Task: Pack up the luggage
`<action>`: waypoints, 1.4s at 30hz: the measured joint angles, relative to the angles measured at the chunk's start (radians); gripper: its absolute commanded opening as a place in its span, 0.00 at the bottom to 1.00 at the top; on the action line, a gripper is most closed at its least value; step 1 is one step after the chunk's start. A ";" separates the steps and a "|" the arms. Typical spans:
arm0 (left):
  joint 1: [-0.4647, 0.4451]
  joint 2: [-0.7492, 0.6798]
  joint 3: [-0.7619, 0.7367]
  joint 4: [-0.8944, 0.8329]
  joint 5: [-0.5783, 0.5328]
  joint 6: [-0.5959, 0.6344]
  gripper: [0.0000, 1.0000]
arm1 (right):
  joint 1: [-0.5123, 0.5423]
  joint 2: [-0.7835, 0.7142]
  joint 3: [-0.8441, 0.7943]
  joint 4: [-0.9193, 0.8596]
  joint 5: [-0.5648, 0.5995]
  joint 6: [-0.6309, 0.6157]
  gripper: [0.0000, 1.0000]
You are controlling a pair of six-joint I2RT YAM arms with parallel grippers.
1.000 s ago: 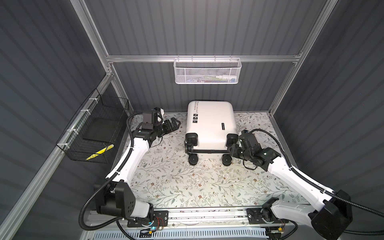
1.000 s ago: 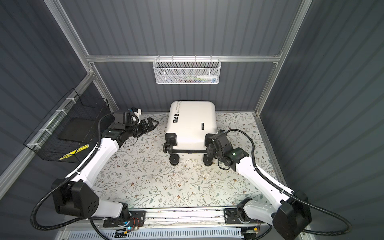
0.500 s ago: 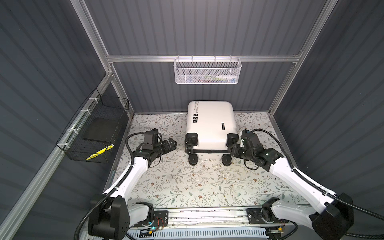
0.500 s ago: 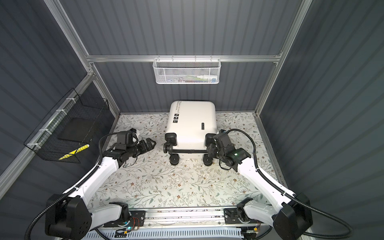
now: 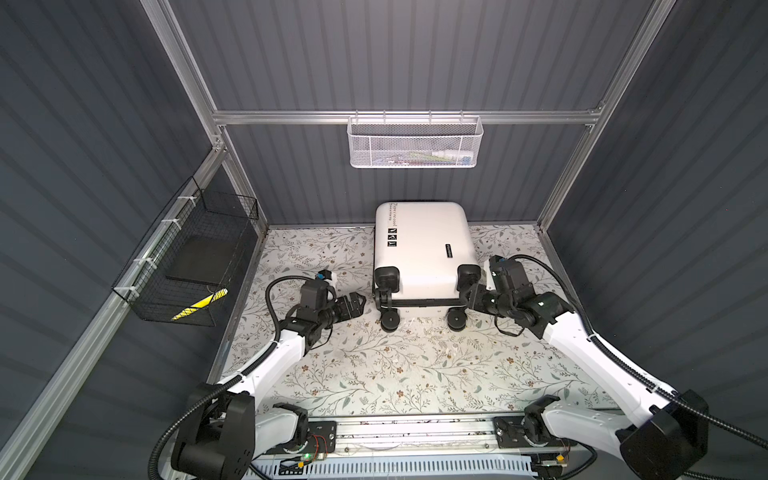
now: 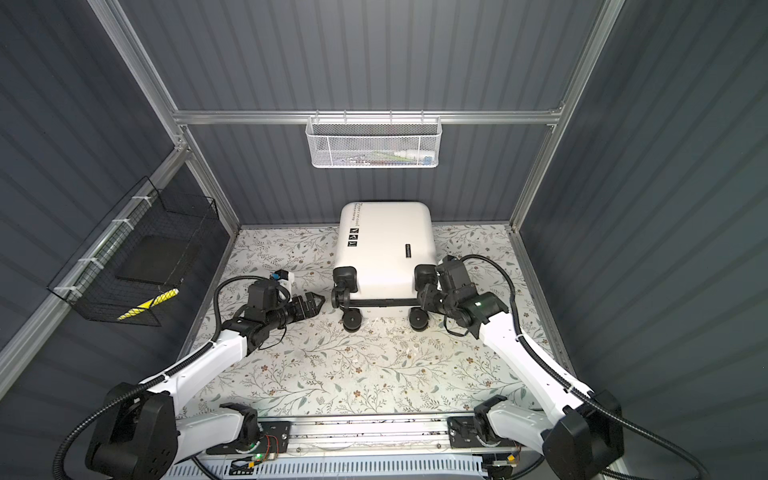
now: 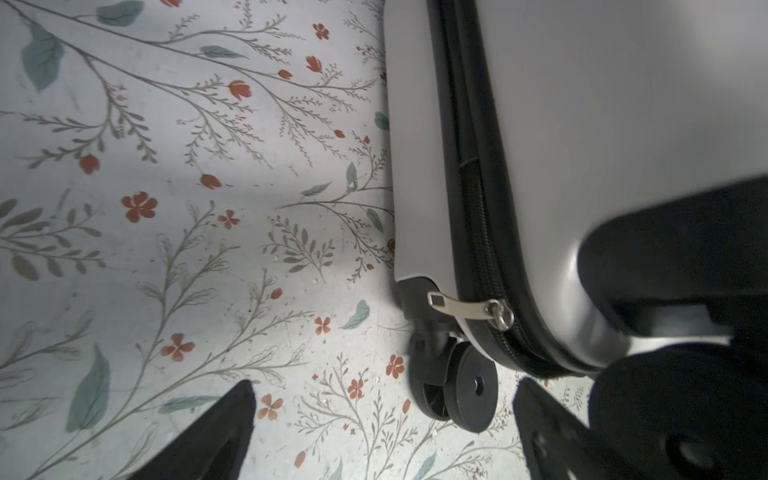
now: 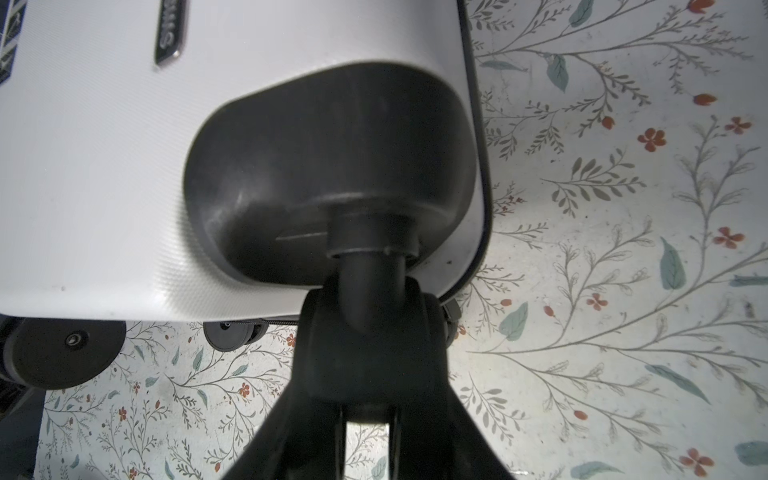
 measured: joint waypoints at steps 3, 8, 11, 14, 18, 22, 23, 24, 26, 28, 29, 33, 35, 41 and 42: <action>-0.013 0.000 -0.045 0.071 -0.004 0.016 0.95 | 0.000 0.000 -0.012 0.011 -0.002 0.000 0.13; -0.018 0.020 -0.095 0.184 -0.011 0.064 0.92 | -0.002 -0.027 -0.033 0.030 -0.014 0.008 0.13; -0.018 0.047 -0.127 0.252 -0.006 0.095 0.91 | -0.010 -0.035 -0.034 0.032 -0.031 0.011 0.13; -0.018 0.083 -0.148 0.294 0.006 0.116 0.89 | -0.025 -0.032 -0.034 0.032 -0.054 0.011 0.12; -0.022 0.118 -0.154 0.335 0.028 0.131 0.89 | -0.058 -0.030 -0.046 0.045 -0.098 0.010 0.11; -0.026 0.125 -0.157 0.377 0.043 0.132 0.89 | -0.113 -0.028 -0.068 0.068 -0.148 0.003 0.10; -0.029 0.125 -0.158 0.383 0.046 0.132 0.90 | -0.129 -0.028 -0.071 0.071 -0.158 -0.002 0.10; -0.029 0.125 -0.158 0.387 0.048 0.134 0.90 | -0.142 -0.027 -0.074 0.076 -0.166 -0.006 0.10; -0.031 0.125 -0.158 0.394 0.055 0.134 0.90 | -0.171 -0.027 -0.077 0.082 -0.190 -0.020 0.10; -0.035 0.127 -0.158 0.403 0.060 0.134 0.90 | -0.199 -0.026 -0.079 0.085 -0.211 -0.030 0.10; -0.039 0.131 -0.158 0.407 0.063 0.134 0.90 | -0.215 -0.025 -0.079 0.087 -0.220 -0.039 0.10; -0.072 0.145 -0.158 0.421 0.063 0.150 0.90 | -0.261 -0.024 -0.079 0.090 -0.247 -0.064 0.10; -0.093 0.153 -0.158 0.425 0.062 0.157 0.90 | -0.270 -0.024 -0.079 0.090 -0.259 -0.072 0.10; -0.118 0.178 -0.160 0.472 0.065 0.175 0.79 | -0.280 -0.029 -0.079 0.089 -0.291 -0.074 0.09; -0.120 0.183 -0.160 0.479 0.069 0.182 0.77 | -0.280 -0.035 -0.080 0.087 -0.296 -0.071 0.09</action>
